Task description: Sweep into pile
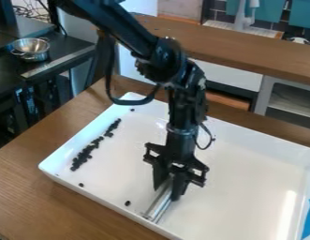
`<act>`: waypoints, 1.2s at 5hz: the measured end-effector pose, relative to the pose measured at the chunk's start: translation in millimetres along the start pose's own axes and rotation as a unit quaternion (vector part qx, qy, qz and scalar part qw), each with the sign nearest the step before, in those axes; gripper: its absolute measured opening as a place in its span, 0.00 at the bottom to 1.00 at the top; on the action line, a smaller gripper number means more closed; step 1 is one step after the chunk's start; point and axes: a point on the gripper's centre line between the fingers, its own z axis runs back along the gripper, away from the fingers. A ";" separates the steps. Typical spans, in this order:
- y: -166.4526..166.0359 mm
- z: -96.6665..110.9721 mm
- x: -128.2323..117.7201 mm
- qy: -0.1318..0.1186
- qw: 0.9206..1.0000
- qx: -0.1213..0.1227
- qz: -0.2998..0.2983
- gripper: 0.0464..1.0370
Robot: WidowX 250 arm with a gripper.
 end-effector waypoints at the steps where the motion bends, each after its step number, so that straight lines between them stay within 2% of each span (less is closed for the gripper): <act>1: 19.9 0.5 7.2 -0.020 1.000 0.009 0.005 0.36; 3: 60.5 -1.7 4.1 -0.034 0.999 0.029 -0.012 0.36; 4: 97.2 -3.0 -6.1 -0.040 0.998 0.047 -0.019 0.36; 5: 125.9 -3.0 -15.4 -0.047 0.997 0.052 -0.031 0.36; 6: 146.8 3.0 -21.2 -0.033 0.998 0.047 -0.019 0.36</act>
